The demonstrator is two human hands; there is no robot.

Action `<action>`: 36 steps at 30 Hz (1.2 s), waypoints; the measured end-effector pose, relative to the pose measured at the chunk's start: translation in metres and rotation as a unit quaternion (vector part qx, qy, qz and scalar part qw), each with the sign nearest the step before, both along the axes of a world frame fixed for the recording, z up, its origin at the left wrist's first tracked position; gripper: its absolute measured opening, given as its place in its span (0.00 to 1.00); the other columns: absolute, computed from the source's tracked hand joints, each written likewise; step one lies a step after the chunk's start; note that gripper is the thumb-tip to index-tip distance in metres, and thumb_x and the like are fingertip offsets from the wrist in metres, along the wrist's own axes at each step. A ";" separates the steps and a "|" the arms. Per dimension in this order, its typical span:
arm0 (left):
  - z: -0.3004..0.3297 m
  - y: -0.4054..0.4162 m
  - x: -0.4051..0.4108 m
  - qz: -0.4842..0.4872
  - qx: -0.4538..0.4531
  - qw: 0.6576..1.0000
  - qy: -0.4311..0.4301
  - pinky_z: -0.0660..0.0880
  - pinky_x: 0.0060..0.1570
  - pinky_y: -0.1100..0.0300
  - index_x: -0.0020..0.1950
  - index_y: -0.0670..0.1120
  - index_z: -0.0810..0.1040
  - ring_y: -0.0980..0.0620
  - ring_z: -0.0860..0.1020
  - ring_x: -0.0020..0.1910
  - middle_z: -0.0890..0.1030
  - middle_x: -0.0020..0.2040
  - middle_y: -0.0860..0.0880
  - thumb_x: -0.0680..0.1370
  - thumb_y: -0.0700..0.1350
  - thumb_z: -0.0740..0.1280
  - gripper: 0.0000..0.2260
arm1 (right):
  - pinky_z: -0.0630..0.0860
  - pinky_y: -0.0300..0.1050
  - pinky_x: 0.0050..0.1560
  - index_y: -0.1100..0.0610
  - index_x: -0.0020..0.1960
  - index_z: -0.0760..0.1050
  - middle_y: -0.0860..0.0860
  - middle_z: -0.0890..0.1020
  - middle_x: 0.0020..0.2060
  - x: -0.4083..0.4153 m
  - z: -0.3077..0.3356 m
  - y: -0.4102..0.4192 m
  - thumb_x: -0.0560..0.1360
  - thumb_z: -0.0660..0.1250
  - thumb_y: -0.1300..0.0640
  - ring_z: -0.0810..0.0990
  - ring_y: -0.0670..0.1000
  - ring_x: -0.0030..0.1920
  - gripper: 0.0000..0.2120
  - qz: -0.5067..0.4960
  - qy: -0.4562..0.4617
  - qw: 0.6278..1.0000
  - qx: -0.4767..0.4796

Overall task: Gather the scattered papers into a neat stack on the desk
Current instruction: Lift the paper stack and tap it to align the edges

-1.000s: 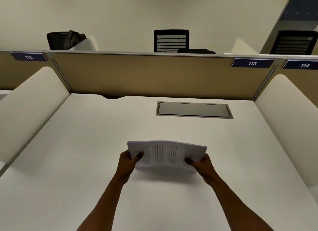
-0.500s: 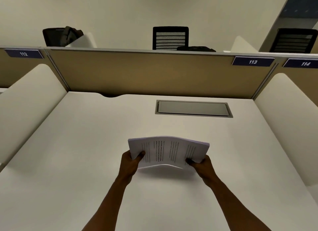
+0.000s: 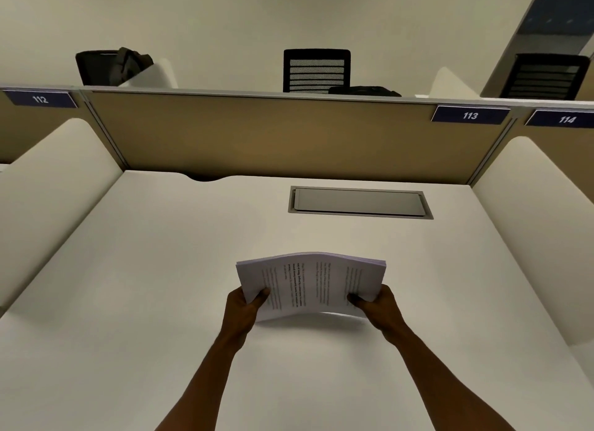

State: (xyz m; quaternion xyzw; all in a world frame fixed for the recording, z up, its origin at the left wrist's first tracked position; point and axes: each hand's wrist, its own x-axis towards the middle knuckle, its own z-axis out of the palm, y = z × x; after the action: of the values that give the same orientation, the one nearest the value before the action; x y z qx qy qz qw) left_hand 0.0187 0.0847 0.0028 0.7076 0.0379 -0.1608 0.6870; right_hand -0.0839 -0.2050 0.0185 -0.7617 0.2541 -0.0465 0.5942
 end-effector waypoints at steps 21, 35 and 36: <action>0.104 0.015 0.014 -0.043 0.229 0.925 -0.302 0.70 0.69 0.55 0.76 0.53 0.69 0.55 0.72 0.69 0.75 0.72 0.54 0.70 0.61 0.76 0.37 | 0.78 0.47 0.45 0.60 0.50 0.82 0.53 0.81 0.47 0.076 0.204 -0.005 0.69 0.77 0.58 0.81 0.52 0.46 0.12 0.343 0.067 0.888 -0.298; 0.134 0.038 0.038 -0.158 0.020 0.967 -0.199 0.85 0.48 0.48 0.62 0.52 0.76 0.46 0.86 0.48 0.86 0.54 0.50 0.74 0.53 0.74 0.18 | 0.79 0.44 0.43 0.60 0.51 0.83 0.52 0.85 0.47 0.118 0.253 0.056 0.68 0.77 0.58 0.83 0.51 0.44 0.13 0.425 0.076 0.812 -0.393; 0.129 0.038 0.037 -0.144 0.020 0.969 -0.198 0.85 0.48 0.47 0.60 0.50 0.78 0.45 0.86 0.48 0.86 0.53 0.50 0.74 0.52 0.74 0.17 | 0.78 0.44 0.43 0.59 0.52 0.83 0.52 0.83 0.48 0.119 0.250 0.060 0.68 0.77 0.58 0.82 0.52 0.46 0.14 0.422 0.080 0.805 -0.409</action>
State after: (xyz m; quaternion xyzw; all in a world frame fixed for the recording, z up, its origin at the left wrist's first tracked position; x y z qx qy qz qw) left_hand 0.0555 0.1232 0.1314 0.7371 -0.1983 -0.1136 0.6360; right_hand 0.0347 -0.1451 0.2682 -0.9673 -0.0885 0.1701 0.1658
